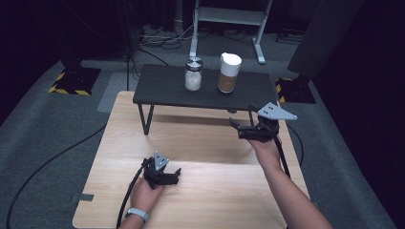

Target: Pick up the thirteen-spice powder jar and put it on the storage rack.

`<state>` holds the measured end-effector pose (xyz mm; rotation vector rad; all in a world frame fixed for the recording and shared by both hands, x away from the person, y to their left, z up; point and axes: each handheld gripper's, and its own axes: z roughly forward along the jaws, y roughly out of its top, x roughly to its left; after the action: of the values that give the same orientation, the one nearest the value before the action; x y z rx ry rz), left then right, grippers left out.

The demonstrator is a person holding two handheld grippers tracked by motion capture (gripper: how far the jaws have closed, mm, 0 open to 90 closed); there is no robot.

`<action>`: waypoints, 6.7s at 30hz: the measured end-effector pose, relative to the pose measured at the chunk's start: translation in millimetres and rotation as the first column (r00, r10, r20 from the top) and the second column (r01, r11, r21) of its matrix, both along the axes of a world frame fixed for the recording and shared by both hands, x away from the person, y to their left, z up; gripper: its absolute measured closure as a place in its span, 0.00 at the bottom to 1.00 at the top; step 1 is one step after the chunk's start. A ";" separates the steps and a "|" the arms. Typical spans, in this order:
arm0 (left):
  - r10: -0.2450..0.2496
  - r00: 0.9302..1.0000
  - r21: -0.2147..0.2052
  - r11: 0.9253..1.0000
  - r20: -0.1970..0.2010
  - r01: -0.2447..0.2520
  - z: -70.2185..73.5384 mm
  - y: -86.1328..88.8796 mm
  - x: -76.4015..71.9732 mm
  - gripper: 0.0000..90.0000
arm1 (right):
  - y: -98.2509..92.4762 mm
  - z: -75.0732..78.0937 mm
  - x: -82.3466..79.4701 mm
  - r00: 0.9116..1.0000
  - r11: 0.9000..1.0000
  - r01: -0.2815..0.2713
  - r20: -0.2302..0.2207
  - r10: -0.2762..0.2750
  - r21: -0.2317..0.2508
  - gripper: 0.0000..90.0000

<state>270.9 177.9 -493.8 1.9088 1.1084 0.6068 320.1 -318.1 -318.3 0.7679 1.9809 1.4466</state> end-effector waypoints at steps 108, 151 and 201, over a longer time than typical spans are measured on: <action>0.037 0.999 -0.003 0.999 0.000 -0.037 -0.5 -1.6 -2.3 0.02 | -13.5 -165.8 -22.8 0.954 0.984 -0.045 -0.301 -0.009 -0.171 0.00; 0.017 1.000 -0.005 1.000 0.000 -0.017 -0.4 -1.6 -0.3 0.02 | -11.5 -165.6 -22.2 0.953 0.984 -0.045 -0.303 -0.008 -0.170 0.01; 0.013 1.000 -0.004 1.000 0.000 -0.013 -0.3 -1.3 0.0 0.02 | -11.2 -165.6 -21.9 0.953 0.985 -0.043 -0.303 -0.010 -0.169 0.01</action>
<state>270.9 176.5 -494.1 1.8998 1.1225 0.6118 298.2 -329.3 -484.0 0.9418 2.3126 1.1998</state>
